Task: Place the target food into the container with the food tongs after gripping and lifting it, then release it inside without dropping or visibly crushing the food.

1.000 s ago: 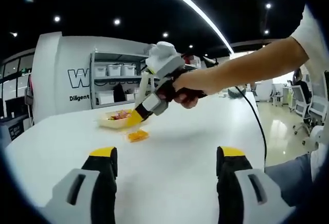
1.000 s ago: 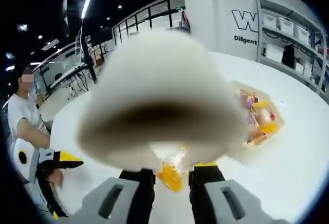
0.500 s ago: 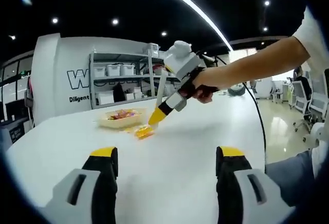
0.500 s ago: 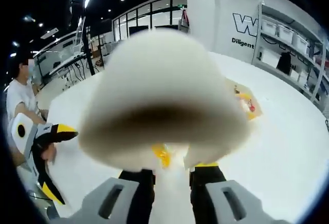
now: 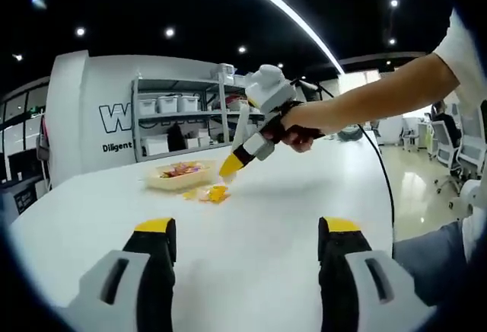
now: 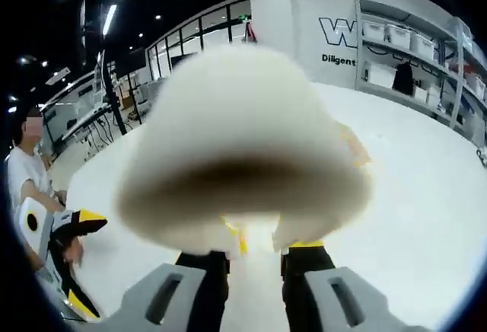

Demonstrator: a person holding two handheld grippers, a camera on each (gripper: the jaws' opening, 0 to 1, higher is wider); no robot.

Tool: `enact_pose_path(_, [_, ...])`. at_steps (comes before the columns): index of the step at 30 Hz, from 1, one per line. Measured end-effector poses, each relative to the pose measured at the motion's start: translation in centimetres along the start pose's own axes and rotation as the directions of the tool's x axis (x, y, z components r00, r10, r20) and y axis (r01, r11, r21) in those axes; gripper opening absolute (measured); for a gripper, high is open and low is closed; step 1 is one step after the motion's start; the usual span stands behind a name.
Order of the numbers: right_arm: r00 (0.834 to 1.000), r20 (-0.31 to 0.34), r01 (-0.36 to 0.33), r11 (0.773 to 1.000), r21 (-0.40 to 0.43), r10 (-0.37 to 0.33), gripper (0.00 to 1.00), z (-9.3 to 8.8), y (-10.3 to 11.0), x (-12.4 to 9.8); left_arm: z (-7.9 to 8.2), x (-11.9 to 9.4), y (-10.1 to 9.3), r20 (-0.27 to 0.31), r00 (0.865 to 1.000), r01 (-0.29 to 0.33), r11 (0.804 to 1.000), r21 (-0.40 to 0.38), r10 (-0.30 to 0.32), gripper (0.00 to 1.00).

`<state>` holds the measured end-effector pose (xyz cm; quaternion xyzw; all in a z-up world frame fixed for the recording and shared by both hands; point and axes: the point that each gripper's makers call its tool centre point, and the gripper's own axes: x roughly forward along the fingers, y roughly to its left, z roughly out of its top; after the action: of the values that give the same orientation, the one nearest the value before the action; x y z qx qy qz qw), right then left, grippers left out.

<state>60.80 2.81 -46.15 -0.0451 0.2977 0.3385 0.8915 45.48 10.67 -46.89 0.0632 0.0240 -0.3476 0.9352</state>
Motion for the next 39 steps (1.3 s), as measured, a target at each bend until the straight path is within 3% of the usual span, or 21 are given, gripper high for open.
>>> enact_pose_path(3, [0.998,0.013,-0.064,0.991,0.114,0.063,0.20,0.9,1.4,0.5,0.0,0.0,-0.1,-0.003,1.000,0.001,1.000,0.004,-0.001,0.74])
enact_pose_path(6, [0.999,0.012,-0.045,0.997,0.068,0.045,0.21,1.4,1.6,1.2,0.0,0.0,-0.1,-0.004,1.000,-0.003,1.000,0.004,0.003,0.74])
enact_pose_path(11, [0.999,-0.010,-0.030,0.996,0.080,0.031,0.23,1.2,2.4,2.3,0.0,-0.1,-0.1,-0.003,1.000,-0.003,1.000,0.007,0.003,0.73])
enact_pose_path(14, [1.000,-0.022,0.016,1.000,0.017,-0.015,0.24,1.1,2.2,2.7,0.0,0.0,0.0,-0.003,1.000,-0.005,1.000,0.007,0.005,0.73])
enact_pose_path(19, [1.000,-0.020,0.019,0.999,0.048,-0.018,0.24,1.4,2.5,3.5,-0.1,0.0,0.1,-0.003,1.000,-0.005,1.000,0.005,0.005,0.73])
enact_pose_path(22, [0.996,-0.079,0.040,0.999,0.036,-0.037,0.25,0.2,2.4,4.1,-0.1,0.0,0.0,-0.002,1.000,-0.002,1.000,0.006,0.002,0.73])
enact_pose_path(27, [0.997,-0.068,0.043,0.999,-0.004,-0.044,0.23,-0.1,2.6,4.5,-0.2,0.1,0.0,-0.005,1.000,0.002,1.000,0.008,-0.002,0.72])
enact_pose_path(30, [0.994,-0.097,0.049,0.996,0.080,-0.042,0.16,-0.3,2.4,4.3,-0.2,0.1,0.0,-0.006,1.000,0.003,1.000,0.011,-0.003,0.72])
enact_pose_path(35, [0.996,-0.088,0.040,0.990,0.133,-0.028,0.11,-0.3,2.0,4.2,-0.2,0.1,0.0,-0.010,1.000,0.001,1.000,0.014,-0.001,0.72])
enact_pose_path(39, [0.997,-0.078,0.032,0.991,0.129,-0.022,0.11,-0.4,2.1,4.1,-0.3,0.0,-0.1,-0.013,1.000,0.001,1.000,0.016,-0.001,0.72])
